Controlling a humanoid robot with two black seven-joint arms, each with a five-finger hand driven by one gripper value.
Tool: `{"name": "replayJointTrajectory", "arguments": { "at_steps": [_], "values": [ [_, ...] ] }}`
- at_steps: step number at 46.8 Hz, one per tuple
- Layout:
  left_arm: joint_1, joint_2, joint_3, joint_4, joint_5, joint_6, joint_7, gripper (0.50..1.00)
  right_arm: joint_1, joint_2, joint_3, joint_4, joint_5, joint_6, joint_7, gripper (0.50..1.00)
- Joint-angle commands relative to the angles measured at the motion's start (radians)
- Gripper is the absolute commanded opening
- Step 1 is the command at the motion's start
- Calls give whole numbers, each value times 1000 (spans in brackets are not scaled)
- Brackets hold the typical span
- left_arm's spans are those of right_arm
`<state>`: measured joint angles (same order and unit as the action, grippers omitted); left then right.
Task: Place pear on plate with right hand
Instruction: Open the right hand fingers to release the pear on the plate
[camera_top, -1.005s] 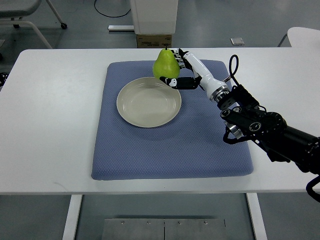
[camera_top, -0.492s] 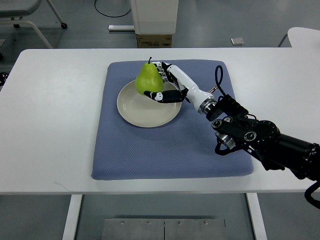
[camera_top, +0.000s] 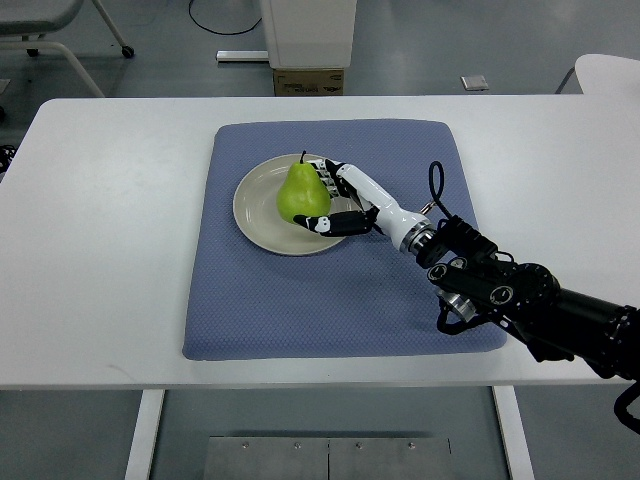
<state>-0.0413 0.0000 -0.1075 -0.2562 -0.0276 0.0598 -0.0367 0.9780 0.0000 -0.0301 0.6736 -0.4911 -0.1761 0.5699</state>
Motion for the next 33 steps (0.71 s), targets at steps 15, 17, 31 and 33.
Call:
{"name": "replayJointTrajectory", "arguments": {
  "at_steps": [15, 17, 31, 33],
  "values": [
    [0, 0, -1, 0, 0, 0, 0, 1000, 1, 0, 4, -9, 2, -3, 4, 995],
    [0, 0, 0, 0, 0, 0, 0, 1000, 1, 0, 4, -9, 2, -3, 4, 998],
    [0, 0, 0, 0, 0, 0, 0, 1000, 5, 0, 10, -17, 2, -3, 4, 1000],
    [0, 0, 0, 0, 0, 0, 0, 1000, 8, 0, 16, -17, 2, -3, 4, 1000]
  ]
}}
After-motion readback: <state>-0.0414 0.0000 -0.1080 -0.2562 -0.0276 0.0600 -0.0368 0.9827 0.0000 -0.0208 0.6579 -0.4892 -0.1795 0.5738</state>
